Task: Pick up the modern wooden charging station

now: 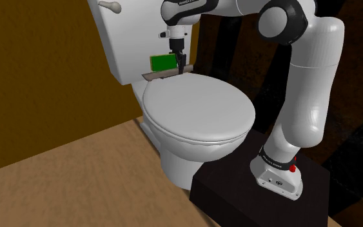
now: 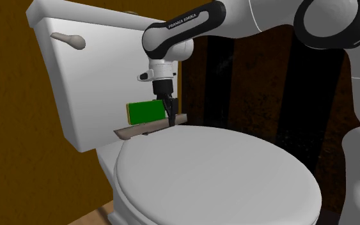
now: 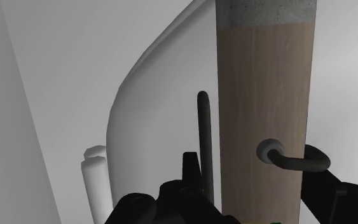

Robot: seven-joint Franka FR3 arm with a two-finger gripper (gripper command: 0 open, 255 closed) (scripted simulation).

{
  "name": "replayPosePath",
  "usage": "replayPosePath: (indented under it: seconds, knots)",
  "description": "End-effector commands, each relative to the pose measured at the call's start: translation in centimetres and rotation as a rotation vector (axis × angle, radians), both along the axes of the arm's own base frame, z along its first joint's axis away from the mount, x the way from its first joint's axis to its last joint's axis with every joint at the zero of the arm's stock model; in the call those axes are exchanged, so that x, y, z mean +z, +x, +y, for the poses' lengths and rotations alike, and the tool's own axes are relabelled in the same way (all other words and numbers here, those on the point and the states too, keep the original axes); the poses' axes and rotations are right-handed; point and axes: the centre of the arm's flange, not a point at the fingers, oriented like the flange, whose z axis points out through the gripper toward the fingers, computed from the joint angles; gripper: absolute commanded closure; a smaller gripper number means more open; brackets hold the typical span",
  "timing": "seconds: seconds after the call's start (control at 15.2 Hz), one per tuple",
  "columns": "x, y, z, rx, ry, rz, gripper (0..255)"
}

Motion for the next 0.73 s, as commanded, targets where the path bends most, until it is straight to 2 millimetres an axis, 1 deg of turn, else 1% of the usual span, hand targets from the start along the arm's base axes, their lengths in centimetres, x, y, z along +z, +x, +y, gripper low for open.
replayPosePath:
  seconds: [0.0,0.66]
  knots:
    - [1.2,0.0,0.0,0.000,-0.001,-0.009,255]
    - [6.5,0.0,0.0,0.000,-0.001,-0.009,255]
